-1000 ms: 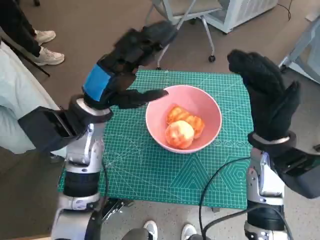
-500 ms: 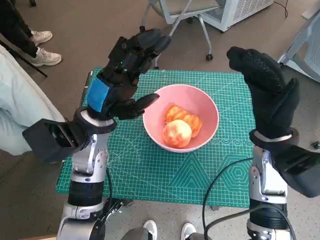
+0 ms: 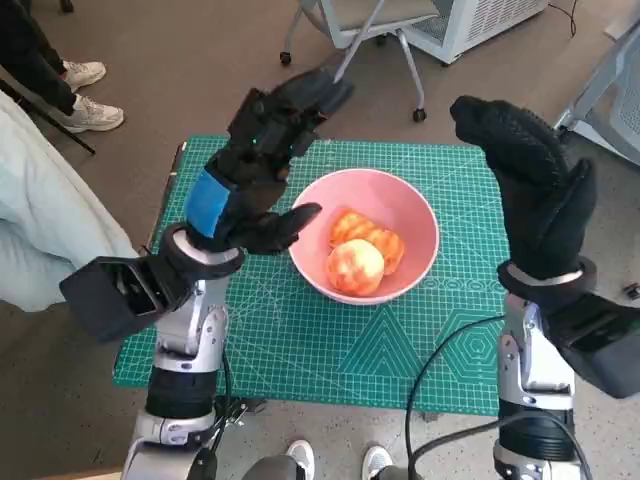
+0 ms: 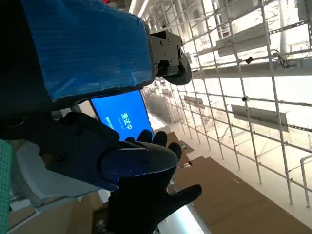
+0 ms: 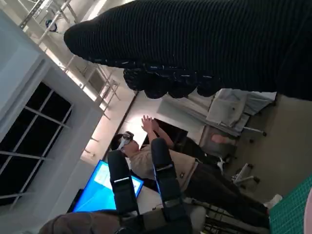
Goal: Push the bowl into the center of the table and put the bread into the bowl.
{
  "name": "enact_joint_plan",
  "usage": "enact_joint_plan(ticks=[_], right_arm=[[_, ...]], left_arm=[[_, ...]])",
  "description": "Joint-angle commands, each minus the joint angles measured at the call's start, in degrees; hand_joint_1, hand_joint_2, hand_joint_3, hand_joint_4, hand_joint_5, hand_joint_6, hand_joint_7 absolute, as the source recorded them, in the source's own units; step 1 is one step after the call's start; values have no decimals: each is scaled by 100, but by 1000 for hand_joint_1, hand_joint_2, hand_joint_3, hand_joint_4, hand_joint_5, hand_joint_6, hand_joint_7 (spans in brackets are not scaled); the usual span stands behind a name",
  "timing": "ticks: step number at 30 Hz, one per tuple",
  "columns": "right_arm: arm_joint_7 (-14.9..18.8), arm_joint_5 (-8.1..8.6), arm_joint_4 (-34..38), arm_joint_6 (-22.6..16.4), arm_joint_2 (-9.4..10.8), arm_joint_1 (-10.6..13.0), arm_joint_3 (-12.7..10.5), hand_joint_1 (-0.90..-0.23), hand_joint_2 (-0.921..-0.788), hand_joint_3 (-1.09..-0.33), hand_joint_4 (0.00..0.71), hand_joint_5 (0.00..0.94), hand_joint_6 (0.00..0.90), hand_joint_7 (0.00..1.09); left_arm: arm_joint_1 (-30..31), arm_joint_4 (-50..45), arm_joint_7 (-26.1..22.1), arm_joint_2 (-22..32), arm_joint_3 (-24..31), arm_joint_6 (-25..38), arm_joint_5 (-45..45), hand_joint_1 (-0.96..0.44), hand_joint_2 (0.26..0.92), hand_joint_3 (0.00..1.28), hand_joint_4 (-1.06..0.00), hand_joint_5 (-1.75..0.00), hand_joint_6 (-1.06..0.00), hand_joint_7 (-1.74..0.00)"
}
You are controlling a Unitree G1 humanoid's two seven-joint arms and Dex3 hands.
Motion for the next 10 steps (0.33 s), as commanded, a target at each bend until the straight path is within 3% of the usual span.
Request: enact_joint_plan(ticks=[1, 10], right_arm=[[-42, -27, 36, 121, -15, 133, 1, -660, -921, -774, 223, 6, 72, 557], [-24, -44, 226, 75, 11, 49, 14, -664, -921, -764, 229, 7, 65, 570]], left_arm=[[46, -1, -81, -35, -5, -45, -141, -598, 921, 445, 1, -419, 1, -545], [-37, 177, -147, -3, 28, -145, -154, -607, 921, 426, 1, -415, 1, -540]])
